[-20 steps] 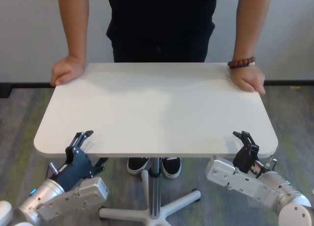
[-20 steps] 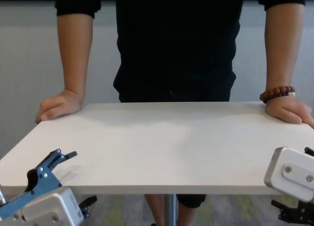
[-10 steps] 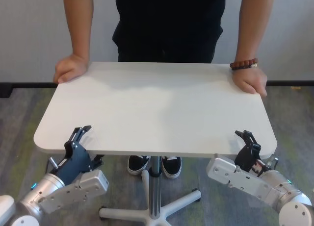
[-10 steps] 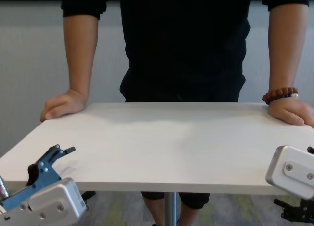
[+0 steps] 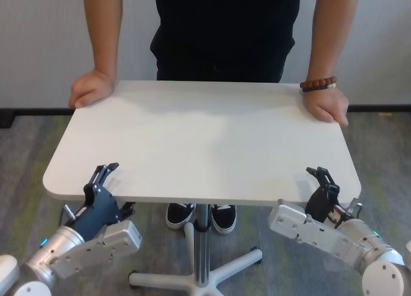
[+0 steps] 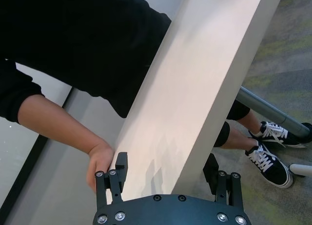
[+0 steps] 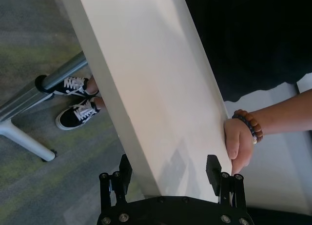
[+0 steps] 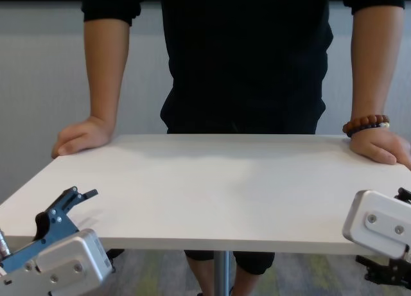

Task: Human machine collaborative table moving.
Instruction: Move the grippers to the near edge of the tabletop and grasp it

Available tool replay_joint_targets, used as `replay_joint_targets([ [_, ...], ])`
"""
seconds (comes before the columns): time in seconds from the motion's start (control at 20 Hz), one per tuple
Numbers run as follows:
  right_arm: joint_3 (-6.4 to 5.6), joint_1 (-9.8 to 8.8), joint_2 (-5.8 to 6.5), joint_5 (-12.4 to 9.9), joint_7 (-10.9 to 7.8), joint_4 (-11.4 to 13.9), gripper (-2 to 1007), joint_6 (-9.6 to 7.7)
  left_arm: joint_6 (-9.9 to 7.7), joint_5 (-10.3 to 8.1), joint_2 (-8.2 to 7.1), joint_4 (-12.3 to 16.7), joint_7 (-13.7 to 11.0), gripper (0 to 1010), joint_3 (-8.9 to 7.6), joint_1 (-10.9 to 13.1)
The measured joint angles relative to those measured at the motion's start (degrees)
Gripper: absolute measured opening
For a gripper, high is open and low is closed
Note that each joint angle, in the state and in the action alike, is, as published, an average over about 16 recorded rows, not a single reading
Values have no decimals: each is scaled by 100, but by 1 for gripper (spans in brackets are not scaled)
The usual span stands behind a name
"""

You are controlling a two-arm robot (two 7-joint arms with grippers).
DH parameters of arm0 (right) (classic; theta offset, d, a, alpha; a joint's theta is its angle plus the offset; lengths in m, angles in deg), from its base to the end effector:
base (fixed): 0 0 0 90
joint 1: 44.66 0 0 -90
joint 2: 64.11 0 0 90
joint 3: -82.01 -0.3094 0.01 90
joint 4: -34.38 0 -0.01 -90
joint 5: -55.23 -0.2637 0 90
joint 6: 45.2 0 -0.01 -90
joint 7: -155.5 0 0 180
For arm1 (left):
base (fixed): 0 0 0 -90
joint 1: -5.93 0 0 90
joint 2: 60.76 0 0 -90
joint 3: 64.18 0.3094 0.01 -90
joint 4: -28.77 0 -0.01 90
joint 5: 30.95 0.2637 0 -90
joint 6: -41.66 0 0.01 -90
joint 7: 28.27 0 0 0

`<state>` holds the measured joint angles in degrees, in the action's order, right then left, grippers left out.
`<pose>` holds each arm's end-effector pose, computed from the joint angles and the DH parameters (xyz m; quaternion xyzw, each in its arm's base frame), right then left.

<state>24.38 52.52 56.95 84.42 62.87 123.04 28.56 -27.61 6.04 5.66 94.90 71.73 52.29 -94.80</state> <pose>0.2827 -0.0406 -0.3260 -0.4402 -0.3082 -0.4439 0.7171 0.3064 0.0639 -0.3871 0.2823 -0.4129 0.4382 0.7469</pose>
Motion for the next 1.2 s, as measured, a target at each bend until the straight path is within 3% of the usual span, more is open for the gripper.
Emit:
replay_joint_targets([
  [0.5,5,126,-121,170,-116,-145,1005,151,84,38,43,21,-14,1000,-113,44],
  [1.2,-43,145,-189,187,-203,-196,1005,203,211,72,74,-31,43,1000,-161,44],
])
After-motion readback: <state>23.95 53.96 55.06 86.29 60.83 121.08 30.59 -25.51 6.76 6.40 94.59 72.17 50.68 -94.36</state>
